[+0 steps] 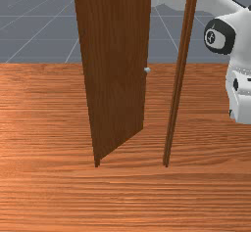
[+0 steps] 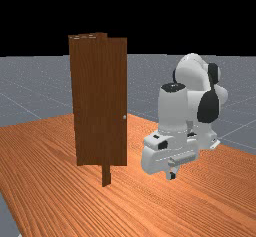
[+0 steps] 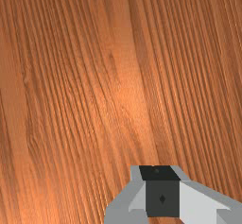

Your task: Open the door

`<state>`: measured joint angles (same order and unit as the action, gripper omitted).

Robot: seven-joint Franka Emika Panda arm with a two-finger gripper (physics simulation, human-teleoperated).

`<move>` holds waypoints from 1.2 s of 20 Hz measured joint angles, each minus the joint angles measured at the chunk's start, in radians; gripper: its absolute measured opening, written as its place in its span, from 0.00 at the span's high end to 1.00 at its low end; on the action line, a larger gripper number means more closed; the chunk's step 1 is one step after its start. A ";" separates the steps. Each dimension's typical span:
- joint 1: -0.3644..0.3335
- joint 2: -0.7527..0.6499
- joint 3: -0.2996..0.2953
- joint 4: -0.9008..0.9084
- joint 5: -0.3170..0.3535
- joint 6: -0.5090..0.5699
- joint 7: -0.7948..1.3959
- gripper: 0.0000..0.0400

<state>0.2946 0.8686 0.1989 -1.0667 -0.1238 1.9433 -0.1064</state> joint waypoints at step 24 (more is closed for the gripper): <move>-0.359 -0.344 0.090 -0.555 0.135 0.072 -1.779 1.00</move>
<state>-0.0642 0.5246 0.2886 -1.6218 0.0114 2.0153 -1.8849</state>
